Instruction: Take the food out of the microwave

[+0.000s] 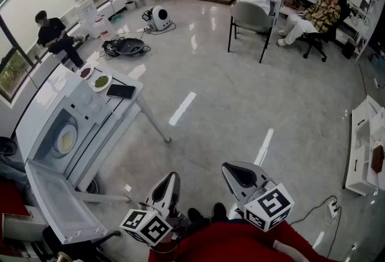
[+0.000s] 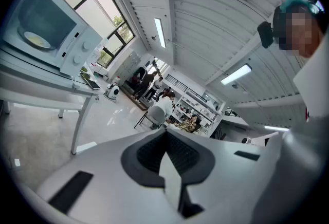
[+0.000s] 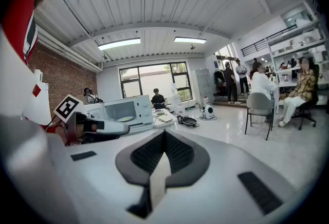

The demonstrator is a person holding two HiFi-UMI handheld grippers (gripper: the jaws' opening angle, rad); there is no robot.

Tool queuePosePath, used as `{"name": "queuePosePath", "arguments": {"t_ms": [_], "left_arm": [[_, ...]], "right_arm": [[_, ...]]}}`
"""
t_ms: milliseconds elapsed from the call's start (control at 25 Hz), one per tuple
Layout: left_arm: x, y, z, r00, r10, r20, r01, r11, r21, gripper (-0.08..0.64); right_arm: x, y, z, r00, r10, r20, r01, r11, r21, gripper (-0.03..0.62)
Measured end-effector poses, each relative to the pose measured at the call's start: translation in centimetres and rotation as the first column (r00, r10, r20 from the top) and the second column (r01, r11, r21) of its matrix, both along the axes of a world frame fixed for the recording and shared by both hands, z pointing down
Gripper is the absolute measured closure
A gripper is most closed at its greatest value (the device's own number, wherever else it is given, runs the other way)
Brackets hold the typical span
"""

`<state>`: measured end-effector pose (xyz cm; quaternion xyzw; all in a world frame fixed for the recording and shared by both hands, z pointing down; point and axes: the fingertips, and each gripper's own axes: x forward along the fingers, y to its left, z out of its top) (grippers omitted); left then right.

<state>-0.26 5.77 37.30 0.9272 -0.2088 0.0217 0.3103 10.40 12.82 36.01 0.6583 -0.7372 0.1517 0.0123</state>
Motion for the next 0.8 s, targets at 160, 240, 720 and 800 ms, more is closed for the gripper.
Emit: {"name": "queuePosePath", "arguments": {"t_ms": [160,240,720,800], "left_arm": [[0.3,0.2,-0.2,0.998,-0.020,0.057,0.017,0.998,0.068,0.552],[0.4,0.1,-0.8,0.988,-0.057,0.143,0.027,0.978,0.205,0.552],[0.5,0.7,-0.6,0.975,-0.122,0.186,0.068,0.959,0.274,0.552],[-0.1,0.3,-0.2,0.970,-0.157,0.186,0.106,0.960,0.260,0.552]], "right_arm": [[0.6,0.3,0.1,1.000,0.007,0.007,-0.007,1.000,0.003,0.583],[0.9,0.4,0.1,1.000,0.009,0.007,-0.009,1.000,0.001,0.583],[1.8,2.1,0.5,1.000,-0.017,0.014,0.017,1.000,-0.009,0.583],[1.6,2.0,0.7,0.999,-0.049,0.017,0.049,0.999,-0.006,0.581]]}}
